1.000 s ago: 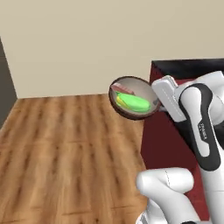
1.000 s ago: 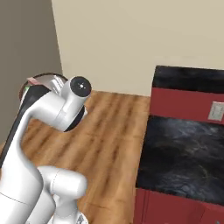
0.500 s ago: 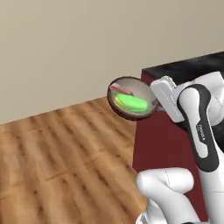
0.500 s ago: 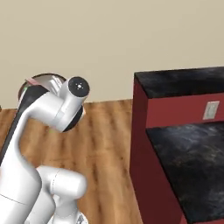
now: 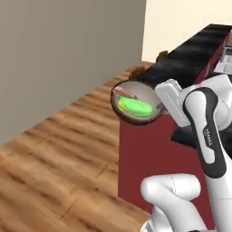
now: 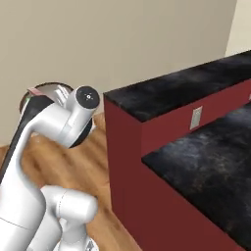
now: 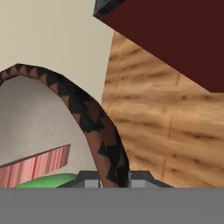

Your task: The microwave is finished heating the steak and corn. Take the bowl containing the food and place it on the dining counter.

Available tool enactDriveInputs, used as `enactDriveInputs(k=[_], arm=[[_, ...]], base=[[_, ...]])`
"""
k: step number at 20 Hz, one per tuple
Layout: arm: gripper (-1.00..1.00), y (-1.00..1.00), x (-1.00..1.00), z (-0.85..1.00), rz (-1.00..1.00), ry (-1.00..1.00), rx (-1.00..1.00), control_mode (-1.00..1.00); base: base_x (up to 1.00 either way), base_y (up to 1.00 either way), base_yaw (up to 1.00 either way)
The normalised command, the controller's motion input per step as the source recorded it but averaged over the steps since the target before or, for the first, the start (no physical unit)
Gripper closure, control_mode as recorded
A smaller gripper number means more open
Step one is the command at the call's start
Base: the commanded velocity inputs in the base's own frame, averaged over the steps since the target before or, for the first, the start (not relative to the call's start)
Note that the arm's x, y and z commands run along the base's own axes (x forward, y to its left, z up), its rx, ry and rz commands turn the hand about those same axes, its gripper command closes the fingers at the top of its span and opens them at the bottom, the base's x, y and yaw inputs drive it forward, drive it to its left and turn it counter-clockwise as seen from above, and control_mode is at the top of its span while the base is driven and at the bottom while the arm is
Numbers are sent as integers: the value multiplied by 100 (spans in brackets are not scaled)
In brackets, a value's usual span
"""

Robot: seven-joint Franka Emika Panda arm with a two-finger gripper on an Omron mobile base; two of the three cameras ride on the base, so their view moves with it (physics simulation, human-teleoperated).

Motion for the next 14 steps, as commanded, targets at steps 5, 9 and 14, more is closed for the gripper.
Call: enactDriveInputs(k=[5, 9, 14], arm=[[100, 0, 0, 0, 0, 0, 0, 100], [100, 0, 0, 0, 0, 0, 0, 100], [100, 0, 0, 0, 0, 0, 0, 100]], base=[[49, 59, -85], [42, 54, -86], [55, 60, -82]])
